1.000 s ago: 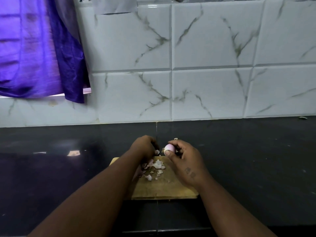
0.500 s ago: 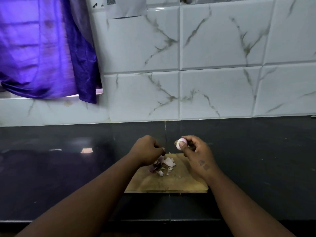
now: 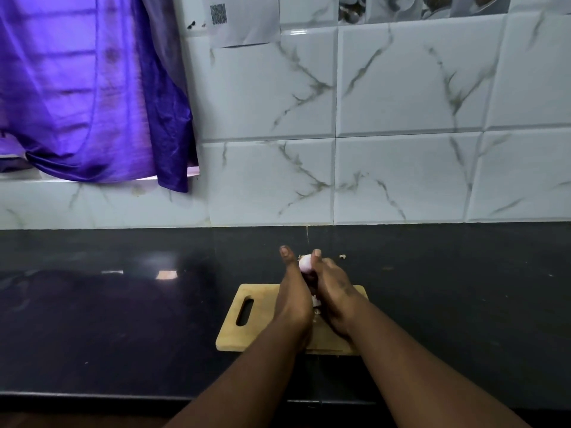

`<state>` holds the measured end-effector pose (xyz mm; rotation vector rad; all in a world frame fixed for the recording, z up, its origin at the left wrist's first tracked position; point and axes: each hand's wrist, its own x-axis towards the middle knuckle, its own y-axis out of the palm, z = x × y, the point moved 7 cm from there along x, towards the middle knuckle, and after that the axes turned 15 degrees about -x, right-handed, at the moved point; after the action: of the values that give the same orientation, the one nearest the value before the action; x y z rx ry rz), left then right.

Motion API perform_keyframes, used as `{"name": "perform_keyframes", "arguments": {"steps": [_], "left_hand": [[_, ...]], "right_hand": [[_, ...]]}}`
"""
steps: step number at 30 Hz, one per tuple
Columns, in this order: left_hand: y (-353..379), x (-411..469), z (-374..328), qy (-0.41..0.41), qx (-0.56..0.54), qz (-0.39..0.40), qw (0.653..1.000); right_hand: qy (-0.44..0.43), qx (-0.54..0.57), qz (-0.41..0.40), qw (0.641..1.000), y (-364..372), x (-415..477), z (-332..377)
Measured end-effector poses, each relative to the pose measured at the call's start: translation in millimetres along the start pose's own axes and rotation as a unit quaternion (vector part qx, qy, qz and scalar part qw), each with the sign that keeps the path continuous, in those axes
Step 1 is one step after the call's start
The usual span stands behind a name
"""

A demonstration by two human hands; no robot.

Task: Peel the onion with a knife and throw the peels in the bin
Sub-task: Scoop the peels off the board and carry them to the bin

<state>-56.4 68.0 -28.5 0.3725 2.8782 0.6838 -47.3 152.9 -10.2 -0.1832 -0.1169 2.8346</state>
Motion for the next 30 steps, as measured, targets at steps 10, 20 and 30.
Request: {"name": "perform_keyframes", "arguments": {"steps": [10, 20, 30], "left_hand": [[-0.7, -35.2, -9.7, 0.038, -0.016, -0.086, 0.995], [-2.7, -53.0, -8.4, -0.001, -0.305, -0.147, 0.941], [-55.9, -143.3, -44.4, 0.067, -0.424, -0.118, 0.895]], "right_hand": [[0.024, -0.033, -0.043, 0.998, 9.3, -14.3, -6.9], [0.103, 0.306, -0.033, 0.946, 18.8, -51.8, -21.4], [0.077, 0.464, 0.037, 0.882, 80.2, -136.6, -3.4]]}}
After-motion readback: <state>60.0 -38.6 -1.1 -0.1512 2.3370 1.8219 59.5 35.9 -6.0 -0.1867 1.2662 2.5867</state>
